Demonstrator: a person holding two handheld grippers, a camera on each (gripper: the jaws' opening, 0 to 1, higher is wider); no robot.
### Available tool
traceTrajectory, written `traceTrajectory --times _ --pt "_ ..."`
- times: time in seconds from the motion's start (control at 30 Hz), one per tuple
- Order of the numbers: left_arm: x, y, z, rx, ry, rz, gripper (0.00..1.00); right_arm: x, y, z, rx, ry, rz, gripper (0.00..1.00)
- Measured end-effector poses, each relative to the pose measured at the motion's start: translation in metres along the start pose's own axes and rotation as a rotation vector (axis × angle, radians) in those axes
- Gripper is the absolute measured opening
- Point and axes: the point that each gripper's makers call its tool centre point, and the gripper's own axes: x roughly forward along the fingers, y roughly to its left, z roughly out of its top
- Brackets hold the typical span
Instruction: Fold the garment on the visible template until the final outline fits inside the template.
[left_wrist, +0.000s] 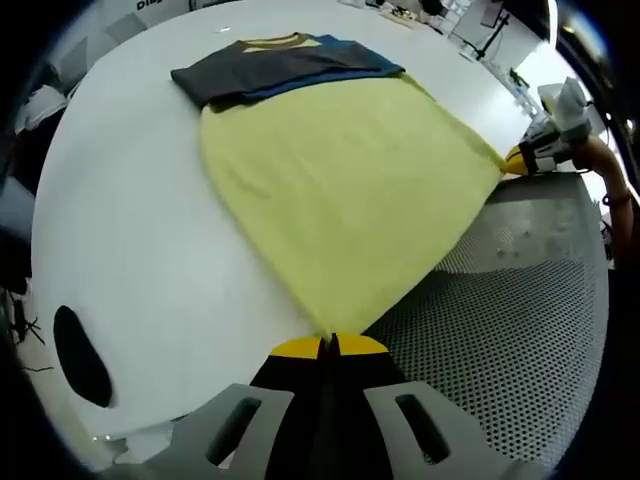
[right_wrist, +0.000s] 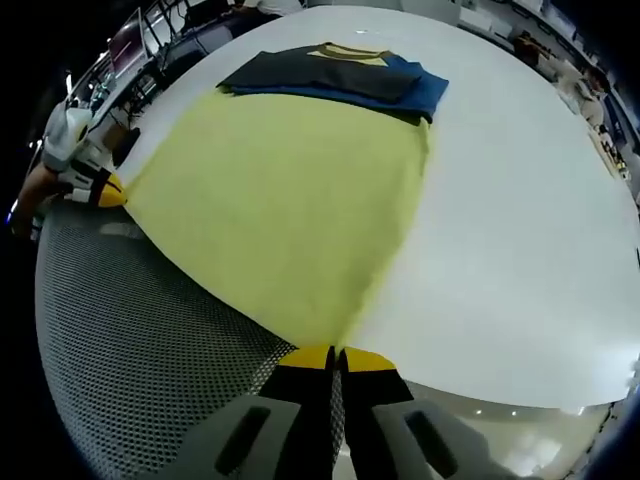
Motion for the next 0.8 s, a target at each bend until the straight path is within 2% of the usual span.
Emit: traceTrajectory --times 0.2,0.23,0.5,0.8 --pt "-0.014 0.001 0.015 -0.003 -0.048 0.003 0.03 -0.012 0.0 0.01 -0.001 -0.033 0.002 0.0" --pt "-0.019 0.004 0.023 -0.016 -0.076 0.015 0.03 -0.017 -0.002 0.016 0.001 -0.054 0.003 0.0" --pt "-0.031 0.01 0.041 -0.031 -0.138 0.026 0.03 -0.038 -0.008 0.037 0.019 -0.138 -0.004 0.0" --pt "-0.049 0.027 0.074 -0.079 -0.237 0.063 0.03 -0.055 -0.018 0.066 0.017 -0.211 -0.031 0.0"
